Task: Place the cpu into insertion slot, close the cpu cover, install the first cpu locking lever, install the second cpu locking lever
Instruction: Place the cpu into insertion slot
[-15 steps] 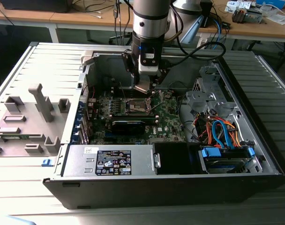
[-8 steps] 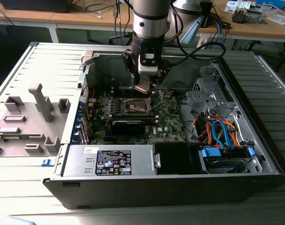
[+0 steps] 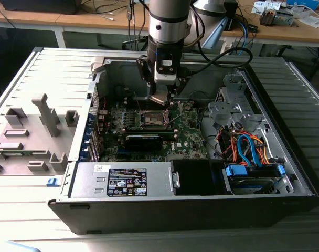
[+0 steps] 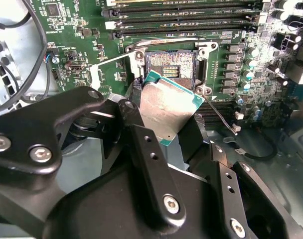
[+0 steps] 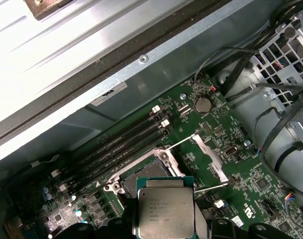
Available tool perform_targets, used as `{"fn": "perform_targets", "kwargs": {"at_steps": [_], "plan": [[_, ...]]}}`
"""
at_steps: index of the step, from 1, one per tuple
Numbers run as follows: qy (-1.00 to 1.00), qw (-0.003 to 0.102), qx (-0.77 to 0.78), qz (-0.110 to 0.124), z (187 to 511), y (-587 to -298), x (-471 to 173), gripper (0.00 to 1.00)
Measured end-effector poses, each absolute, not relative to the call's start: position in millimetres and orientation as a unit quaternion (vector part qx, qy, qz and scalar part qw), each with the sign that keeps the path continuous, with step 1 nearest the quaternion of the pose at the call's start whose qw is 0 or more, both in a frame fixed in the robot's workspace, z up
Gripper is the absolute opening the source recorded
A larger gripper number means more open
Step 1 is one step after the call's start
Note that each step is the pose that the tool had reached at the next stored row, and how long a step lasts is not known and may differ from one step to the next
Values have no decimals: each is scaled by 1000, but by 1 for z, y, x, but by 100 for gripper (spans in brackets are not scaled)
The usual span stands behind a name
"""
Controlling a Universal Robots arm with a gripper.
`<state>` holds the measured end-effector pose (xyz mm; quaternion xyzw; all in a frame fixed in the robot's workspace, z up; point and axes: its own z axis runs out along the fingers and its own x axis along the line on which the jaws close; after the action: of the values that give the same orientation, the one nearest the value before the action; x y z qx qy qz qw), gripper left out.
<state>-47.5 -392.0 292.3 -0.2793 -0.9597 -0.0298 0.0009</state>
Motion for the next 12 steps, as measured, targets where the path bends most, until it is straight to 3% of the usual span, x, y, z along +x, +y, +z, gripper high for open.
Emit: {"fn": "perform_targets", "kwargs": {"at_steps": [12], "plan": [[-958,1,-286,-30,292,-392,-47,55]]}}
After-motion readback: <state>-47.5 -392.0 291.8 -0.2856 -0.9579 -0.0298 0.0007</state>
